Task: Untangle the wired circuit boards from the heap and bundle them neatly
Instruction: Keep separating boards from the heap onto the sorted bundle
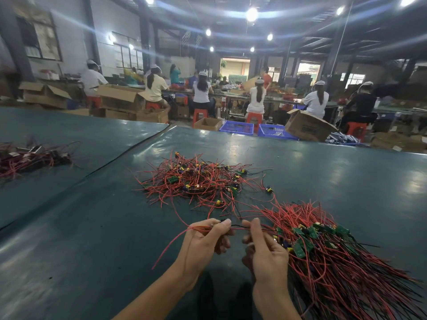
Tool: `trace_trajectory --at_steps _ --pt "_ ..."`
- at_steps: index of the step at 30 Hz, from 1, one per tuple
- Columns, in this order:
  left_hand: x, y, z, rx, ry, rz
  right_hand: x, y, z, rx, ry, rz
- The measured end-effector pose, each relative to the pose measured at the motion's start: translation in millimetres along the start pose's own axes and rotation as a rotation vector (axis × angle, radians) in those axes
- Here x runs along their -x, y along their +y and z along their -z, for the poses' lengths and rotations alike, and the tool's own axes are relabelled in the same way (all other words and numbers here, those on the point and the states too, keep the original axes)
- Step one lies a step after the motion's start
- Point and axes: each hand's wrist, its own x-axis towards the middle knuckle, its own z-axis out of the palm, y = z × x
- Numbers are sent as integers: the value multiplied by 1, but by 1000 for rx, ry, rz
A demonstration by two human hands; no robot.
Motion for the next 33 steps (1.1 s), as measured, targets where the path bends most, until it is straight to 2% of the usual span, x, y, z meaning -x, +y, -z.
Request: trace_trajectory --at_steps 3,8,11,13,17,21,23,28,30,33 --pt "-2 1 6 -38 3 -35 -16 -9 13 -174 106 -57" --pt "-3 -2 5 -63 -50 -44 -22 -11 18 -251 125 -34" --pt "-2 -2 3 6 -41 -19 -21 -13 18 -280 149 -22" --pt "-4 -2 5 33 -26 1 -17 -11 18 -209 130 13" --pt "-3 -1 5 52 -34 23 4 1 0 50 -33 76" --pt "-1 -3 3 9 -128 40 14 8 -13 87 -138 129" --pt "0 -3 2 -15 -148 35 11 8 -11 97 -101 112" --pt "-4 -2 5 -69 -147 12 -8 -5 5 -49 85 71" --pt "-4 -2 7 -67 -154 23 -14 -9 13 -126 134 97" --pt "-3 -3 6 -41 -197 68 -16 -8 19 -82 134 173"
